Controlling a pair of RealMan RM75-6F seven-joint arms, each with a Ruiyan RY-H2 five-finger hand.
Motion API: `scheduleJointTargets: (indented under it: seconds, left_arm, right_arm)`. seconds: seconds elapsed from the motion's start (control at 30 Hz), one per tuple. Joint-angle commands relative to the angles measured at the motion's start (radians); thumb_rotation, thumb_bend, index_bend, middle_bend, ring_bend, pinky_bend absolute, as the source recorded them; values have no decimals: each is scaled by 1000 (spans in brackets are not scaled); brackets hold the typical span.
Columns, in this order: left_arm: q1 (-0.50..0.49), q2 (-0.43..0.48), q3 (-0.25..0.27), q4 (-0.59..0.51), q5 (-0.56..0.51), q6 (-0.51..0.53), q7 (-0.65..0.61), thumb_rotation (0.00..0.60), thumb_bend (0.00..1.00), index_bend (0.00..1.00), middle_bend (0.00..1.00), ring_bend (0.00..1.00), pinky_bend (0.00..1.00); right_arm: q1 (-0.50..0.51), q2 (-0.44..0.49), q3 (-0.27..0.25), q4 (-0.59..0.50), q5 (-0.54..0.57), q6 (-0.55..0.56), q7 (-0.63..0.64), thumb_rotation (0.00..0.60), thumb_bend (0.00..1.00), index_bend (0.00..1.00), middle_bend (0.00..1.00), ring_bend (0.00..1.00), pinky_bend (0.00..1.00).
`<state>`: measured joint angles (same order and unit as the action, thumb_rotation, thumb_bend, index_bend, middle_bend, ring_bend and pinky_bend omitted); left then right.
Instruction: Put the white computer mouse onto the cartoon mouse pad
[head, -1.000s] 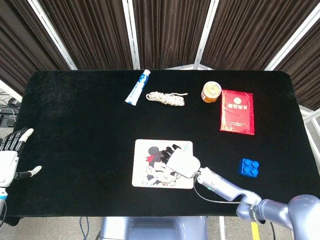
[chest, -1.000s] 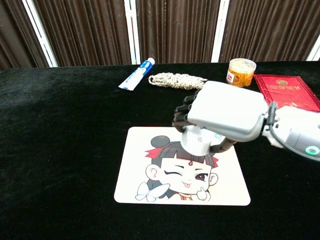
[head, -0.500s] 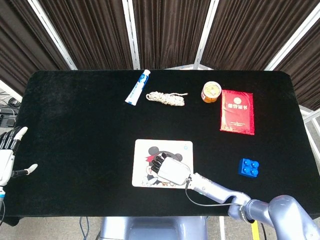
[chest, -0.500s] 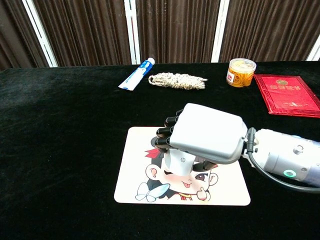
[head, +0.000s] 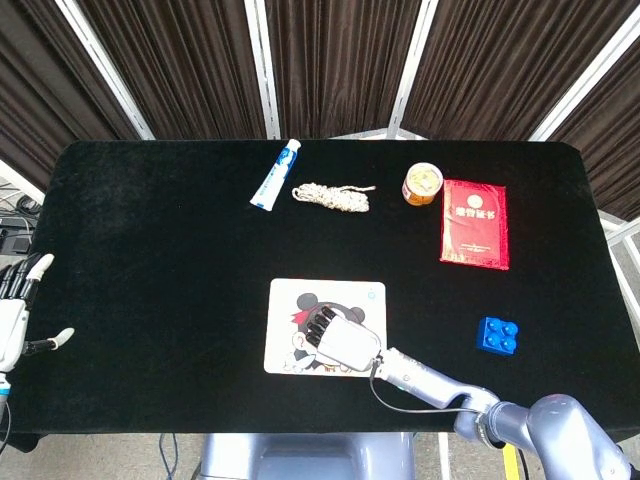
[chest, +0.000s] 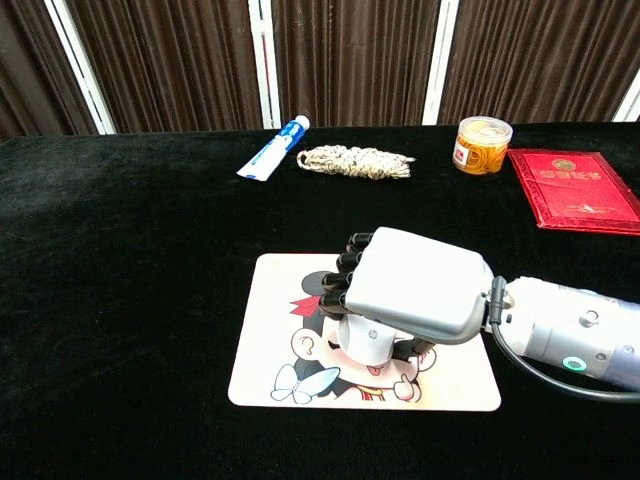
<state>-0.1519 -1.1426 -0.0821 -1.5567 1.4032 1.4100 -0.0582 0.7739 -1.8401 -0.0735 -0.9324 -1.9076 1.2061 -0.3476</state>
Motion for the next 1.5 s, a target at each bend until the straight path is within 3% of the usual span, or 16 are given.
scheduleJointTargets:
  seconds: [0.03, 0.1, 0.27, 0.47, 0.77, 1.07, 1.27, 1.5]
  left_arm:
    - [0, 0, 0, -1, 0, -1, 0, 600, 141, 0, 0, 0, 0]
    - [1, 0, -1, -1, 0, 0, -1, 600, 140, 0, 0, 0, 0]
    - [1, 1, -1, -2, 0, -1, -3, 600, 140, 0, 0, 0, 0]
    - [1, 1, -2, -2, 0, -1, 0, 600, 138, 0, 0, 0, 0]
    - [2, 0, -3, -2, 1, 1, -1, 600, 140, 0, 0, 0, 0]
    - [4, -2, 0, 2, 12, 7, 2, 600, 140, 0, 0, 0, 0]
    - [3, -3, 2, 5, 21, 11, 11, 600, 141, 0, 0, 0, 0]
    - [4, -9, 6, 18, 42, 24, 8, 600, 139, 0, 0, 0, 0]
  right_arm:
    - [-5, 2, 1, -14, 13, -15, -20, 600, 149, 575, 404, 210, 55]
    - [-8, 6, 2, -26, 21, -26, -39, 600, 144, 527, 343, 141, 8]
    - [-12, 20, 2, -53, 31, -38, -70, 600, 137, 397, 202, 7, 0]
    - [-18, 36, 12, -73, 49, -48, -118, 600, 135, 259, 9, 0, 0]
    - [-52, 113, 30, -188, 105, -81, -247, 600, 133, 183, 0, 0, 0]
    - [-162, 288, 54, -351, 181, 28, -329, 600, 133, 179, 0, 0, 0]
    - [-304, 428, 86, -526, 319, 157, -240, 600, 132, 154, 0, 0, 0]
    - [-438, 561, 98, -684, 478, 219, -19, 600, 122, 97, 0, 0, 0]
